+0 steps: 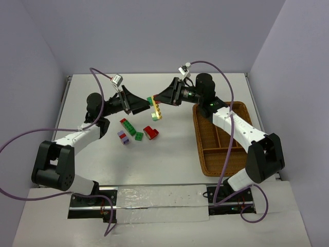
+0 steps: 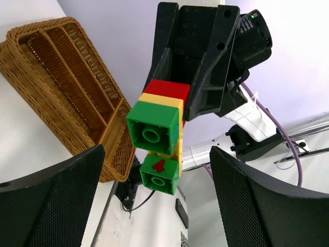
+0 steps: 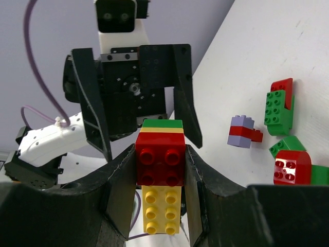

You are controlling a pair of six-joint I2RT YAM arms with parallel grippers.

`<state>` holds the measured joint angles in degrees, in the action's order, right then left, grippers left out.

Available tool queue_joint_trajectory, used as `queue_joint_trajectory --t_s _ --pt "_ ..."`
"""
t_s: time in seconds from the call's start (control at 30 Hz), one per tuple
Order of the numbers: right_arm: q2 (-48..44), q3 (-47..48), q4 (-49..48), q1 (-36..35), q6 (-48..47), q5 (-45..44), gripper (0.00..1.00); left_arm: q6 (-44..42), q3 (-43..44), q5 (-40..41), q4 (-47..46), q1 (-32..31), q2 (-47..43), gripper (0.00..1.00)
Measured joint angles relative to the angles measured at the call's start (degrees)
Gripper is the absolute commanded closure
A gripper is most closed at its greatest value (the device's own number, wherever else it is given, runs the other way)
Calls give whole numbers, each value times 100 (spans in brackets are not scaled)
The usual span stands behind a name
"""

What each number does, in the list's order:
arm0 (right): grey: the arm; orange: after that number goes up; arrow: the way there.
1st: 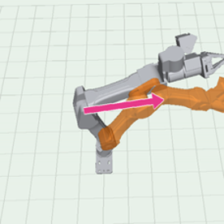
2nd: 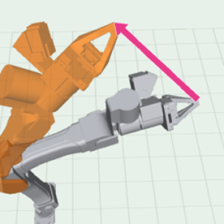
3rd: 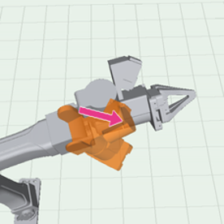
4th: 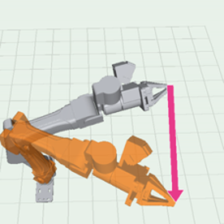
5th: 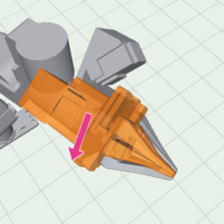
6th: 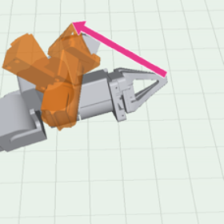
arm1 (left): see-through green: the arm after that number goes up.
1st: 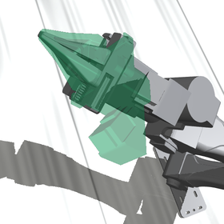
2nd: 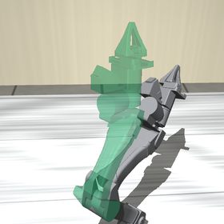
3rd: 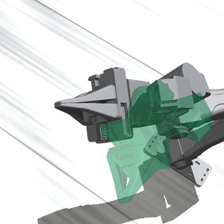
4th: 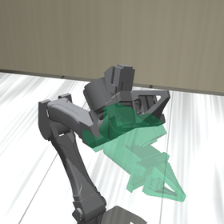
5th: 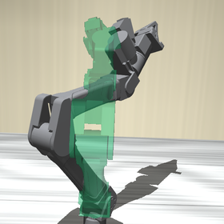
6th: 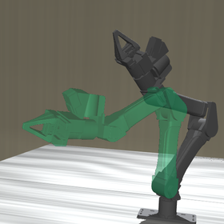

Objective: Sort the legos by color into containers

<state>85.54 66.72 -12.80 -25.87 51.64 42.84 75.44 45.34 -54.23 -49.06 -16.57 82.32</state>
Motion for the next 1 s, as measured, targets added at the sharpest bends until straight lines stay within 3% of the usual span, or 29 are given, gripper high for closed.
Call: queue_joint_trajectory --t_s 0.23,0.57,0.67,0.77,0.9,1.0 --pt "4 0 -50 0 43 10 100 379 0 2 -521 -160 272 16" --pt "113 3 -159 -2 167 106 100 722 0 7 -1049 -283 409 37" --pt "162 21 -169 -22 184 160 100 812 0 8 -1120 -307 503 48" --pt "208 94 -173 -30 189 202 100 867 2 24 -1156 -311 579 50" --pt "210 121 -176 -42 178 212 100 964 2 27 -1225 -320 602 61" --pt "210 125 -180 -34 142 209 100 1059 2 37 -1307 -319 649 83"
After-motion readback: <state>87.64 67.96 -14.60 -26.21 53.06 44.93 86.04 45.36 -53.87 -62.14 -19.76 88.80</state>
